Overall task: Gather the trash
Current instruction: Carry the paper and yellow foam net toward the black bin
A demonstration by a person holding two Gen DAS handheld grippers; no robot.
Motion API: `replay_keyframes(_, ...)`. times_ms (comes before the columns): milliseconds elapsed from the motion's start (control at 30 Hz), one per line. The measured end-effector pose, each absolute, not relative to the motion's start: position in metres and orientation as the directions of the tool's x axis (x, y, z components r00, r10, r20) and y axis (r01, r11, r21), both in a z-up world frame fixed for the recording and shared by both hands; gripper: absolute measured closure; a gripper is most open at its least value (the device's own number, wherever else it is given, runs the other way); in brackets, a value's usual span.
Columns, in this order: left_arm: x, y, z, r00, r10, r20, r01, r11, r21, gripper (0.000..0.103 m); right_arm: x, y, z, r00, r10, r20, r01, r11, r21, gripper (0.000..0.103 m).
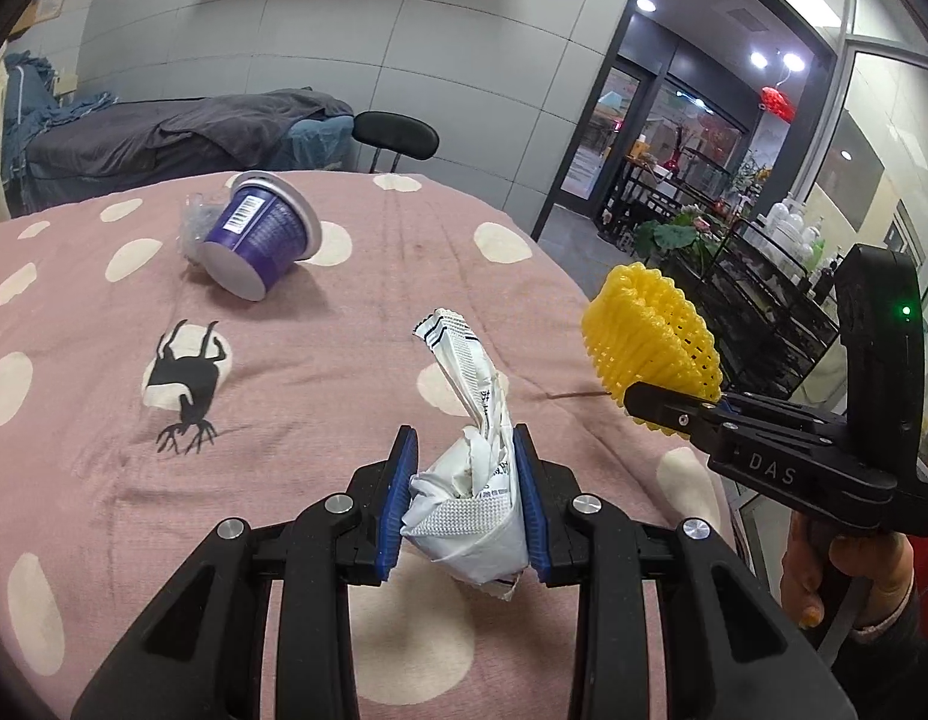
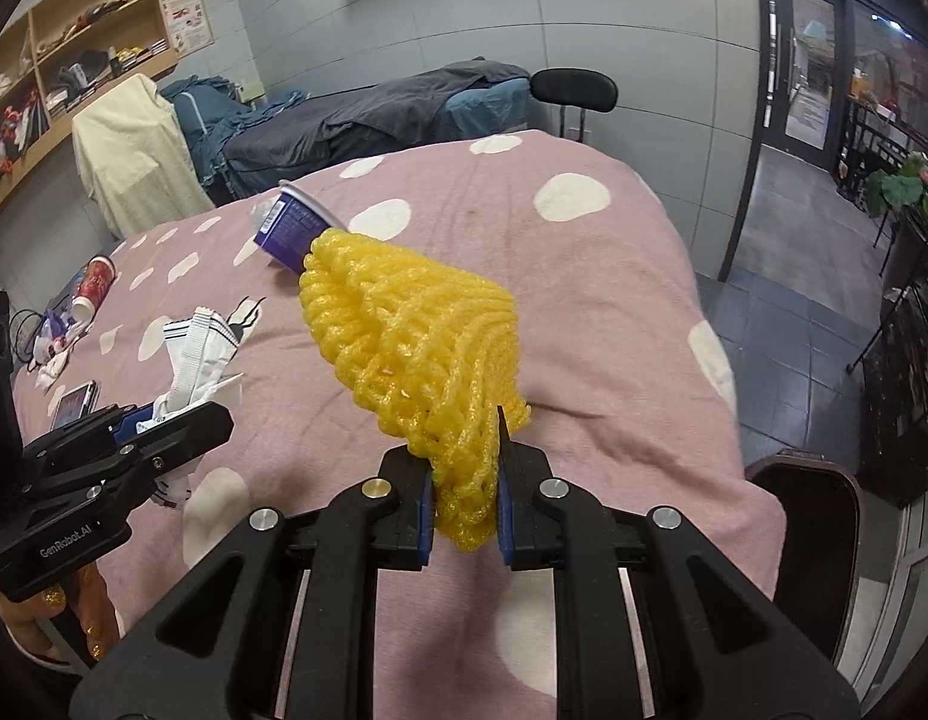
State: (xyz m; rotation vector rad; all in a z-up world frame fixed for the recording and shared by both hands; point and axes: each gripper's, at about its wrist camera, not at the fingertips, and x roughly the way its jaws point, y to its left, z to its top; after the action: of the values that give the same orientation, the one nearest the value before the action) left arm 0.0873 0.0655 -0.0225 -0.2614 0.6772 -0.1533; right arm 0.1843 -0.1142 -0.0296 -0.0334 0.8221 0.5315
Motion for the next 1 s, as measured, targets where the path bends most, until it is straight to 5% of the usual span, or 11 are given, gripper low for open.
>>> replay_keyframes(533,0.102,0.000,-0.015,0.745,-0.332,-0.579,0.222,0.941,-0.254,0.071,0.186,-0.253,-0.048,0.651,0.283,-0.704,-0.158,0.958,0.239,0.087)
replay_keyframes(1000,0.112,-0.051,-0.014,0.704,-0.412,-0.579,0.350,0.910,-0.223,0.071,0.207,-0.343,-0.133,0.544,0.137,-0.828,0.144,0.957,0.253,0.087)
